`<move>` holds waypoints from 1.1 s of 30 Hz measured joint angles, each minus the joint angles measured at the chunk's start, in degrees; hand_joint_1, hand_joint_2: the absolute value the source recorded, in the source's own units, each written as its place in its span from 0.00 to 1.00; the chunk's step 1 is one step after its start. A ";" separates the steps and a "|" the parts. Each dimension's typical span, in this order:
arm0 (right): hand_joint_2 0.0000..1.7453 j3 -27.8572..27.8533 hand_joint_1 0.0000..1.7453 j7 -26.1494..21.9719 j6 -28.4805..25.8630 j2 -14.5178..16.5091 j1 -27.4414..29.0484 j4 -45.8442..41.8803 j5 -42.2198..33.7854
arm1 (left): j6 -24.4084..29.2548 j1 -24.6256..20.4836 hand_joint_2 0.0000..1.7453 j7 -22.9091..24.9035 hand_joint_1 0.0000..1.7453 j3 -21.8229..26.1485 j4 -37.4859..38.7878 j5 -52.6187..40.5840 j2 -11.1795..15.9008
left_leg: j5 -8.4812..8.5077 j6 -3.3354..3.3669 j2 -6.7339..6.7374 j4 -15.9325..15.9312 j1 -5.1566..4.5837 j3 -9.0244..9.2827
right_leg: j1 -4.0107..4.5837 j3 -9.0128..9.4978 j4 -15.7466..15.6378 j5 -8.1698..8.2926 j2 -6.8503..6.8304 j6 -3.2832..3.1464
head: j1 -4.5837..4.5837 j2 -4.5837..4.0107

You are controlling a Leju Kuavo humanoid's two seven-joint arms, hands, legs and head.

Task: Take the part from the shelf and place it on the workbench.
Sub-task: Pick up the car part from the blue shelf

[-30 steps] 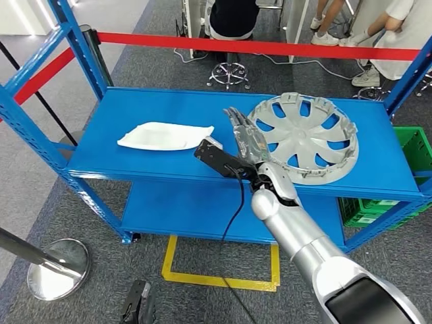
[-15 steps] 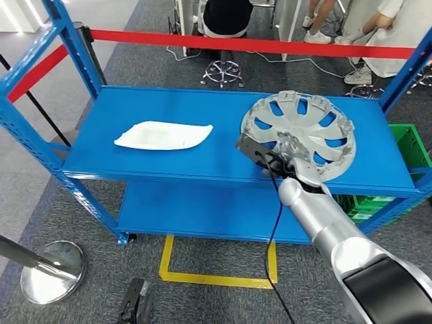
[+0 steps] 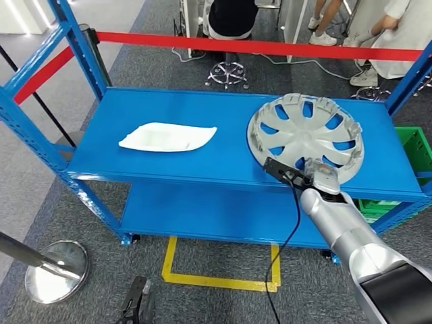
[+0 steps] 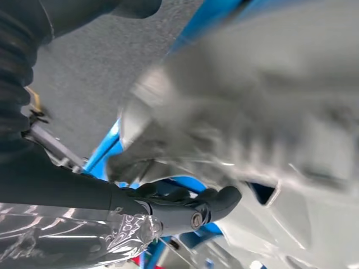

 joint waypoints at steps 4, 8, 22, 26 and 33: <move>1.00 -0.07 0.64 0.93 2.09 -0.88 -0.13 0.14 -0.04 | -0.02 -0.06 0.00 0.16 0.00 -0.07 0.00 -0.23 -0.01 | -3.00 -1.19 0.32 4.12 0.14 -1.74 | -0.41 0.48 -0.59 0.29 -0.14 -1.22 | -0.24 0.00; 1.00 -0.08 1.00 1.04 3.04 -1.26 0.03 0.35 0.09 | -0.01 -0.01 0.00 0.26 0.00 -0.09 0.00 -0.32 0.08 | -7.48 -1.62 0.42 15.83 0.20 -7.14 | -0.51 0.51 -0.62 0.33 -0.22 -1.46 | -0.33 0.00; 1.00 -0.05 1.00 -0.46 1.40 -2.07 0.17 0.43 1.56 | 0.00 -0.03 0.00 0.38 0.00 -0.06 0.00 -0.11 -0.06 | -0.74 1.25 0.40 0.53 0.68 0.64 | -0.51 -6.58 14.66 -7.08 -0.20 1.58 | 0.05 -0.01; 1.00 -0.02 1.00 -0.62 1.32 -2.05 0.14 0.43 1.78 | 0.00 0.01 0.00 0.37 0.00 -0.04 0.00 -0.06 -0.03 | -0.76 1.23 0.21 0.54 0.46 0.82 | -0.49 -3.56 9.31 -3.24 -0.20 0.90 | 0.09 -0.01; 1.00 -0.01 1.00 -1.47 1.21 -1.70 -0.79 0.41 2.57 | -1.07 -0.10 0.00 -0.22 0.00 -0.04 0.00 0.33 -0.17 | -0.82 -1.00 0.22 0.32 0.46 0.76 | -0.07 1.47 -0.72 -0.10 -0.09 -0.75 | -0.02 0.00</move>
